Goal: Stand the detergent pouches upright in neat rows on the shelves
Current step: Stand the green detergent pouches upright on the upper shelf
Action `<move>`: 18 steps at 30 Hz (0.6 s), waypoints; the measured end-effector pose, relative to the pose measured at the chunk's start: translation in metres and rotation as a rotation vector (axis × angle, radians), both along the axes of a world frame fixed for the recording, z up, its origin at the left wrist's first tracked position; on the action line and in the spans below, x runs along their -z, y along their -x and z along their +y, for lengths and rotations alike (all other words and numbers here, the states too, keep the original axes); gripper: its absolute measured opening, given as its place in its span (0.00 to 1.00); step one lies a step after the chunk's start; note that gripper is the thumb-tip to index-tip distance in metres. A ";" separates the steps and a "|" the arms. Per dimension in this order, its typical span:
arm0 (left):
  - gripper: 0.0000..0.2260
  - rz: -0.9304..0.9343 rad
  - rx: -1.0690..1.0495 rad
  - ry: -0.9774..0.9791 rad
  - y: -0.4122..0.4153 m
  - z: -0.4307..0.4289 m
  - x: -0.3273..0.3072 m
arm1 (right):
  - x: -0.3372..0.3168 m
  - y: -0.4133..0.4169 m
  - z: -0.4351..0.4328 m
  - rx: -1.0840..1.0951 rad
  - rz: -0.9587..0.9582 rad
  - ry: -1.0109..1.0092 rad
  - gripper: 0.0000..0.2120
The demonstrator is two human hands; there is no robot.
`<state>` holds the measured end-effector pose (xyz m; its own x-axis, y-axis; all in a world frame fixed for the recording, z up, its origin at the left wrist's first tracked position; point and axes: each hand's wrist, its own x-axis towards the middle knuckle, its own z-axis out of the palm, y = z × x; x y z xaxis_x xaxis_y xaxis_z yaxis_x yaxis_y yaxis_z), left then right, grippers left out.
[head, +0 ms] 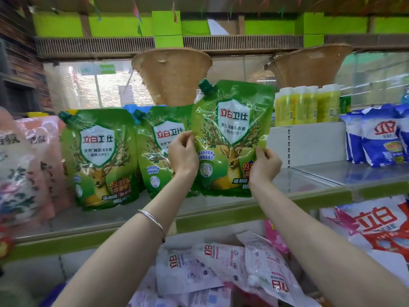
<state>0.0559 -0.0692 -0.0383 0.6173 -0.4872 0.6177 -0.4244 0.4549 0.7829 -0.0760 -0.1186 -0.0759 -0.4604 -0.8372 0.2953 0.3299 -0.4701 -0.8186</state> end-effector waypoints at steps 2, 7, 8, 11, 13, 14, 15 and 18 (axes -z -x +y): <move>0.10 0.038 -0.047 0.021 -0.018 0.013 0.000 | -0.005 -0.019 0.012 -0.026 0.021 0.020 0.14; 0.09 0.111 -0.184 0.033 -0.070 0.047 0.000 | -0.014 -0.072 0.042 -0.070 0.115 0.070 0.10; 0.09 0.126 -0.195 0.033 -0.082 0.053 -0.001 | -0.014 -0.083 0.048 -0.087 0.125 0.072 0.09; 0.10 0.150 -0.237 0.013 -0.115 0.071 -0.001 | -0.013 -0.116 0.061 -0.134 0.176 0.055 0.10; 0.10 0.149 -0.272 0.018 -0.137 0.081 0.001 | -0.010 -0.138 0.068 -0.144 0.237 0.023 0.10; 0.10 0.146 -0.286 0.023 -0.147 0.086 0.002 | -0.009 -0.147 0.072 -0.150 0.263 0.006 0.09; 0.10 0.137 -0.303 0.019 -0.156 0.092 0.003 | -0.007 -0.156 0.076 -0.167 0.276 -0.006 0.08; 0.10 0.119 -0.357 -0.001 -0.181 0.105 0.008 | -0.004 -0.172 0.088 -0.241 0.289 0.004 0.09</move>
<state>0.2372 0.0358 -0.0463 0.8158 -0.2288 0.5312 -0.4625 0.2934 0.8366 0.0965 -0.0303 -0.0720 -0.1469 -0.9100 0.3876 0.1868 -0.4104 -0.8926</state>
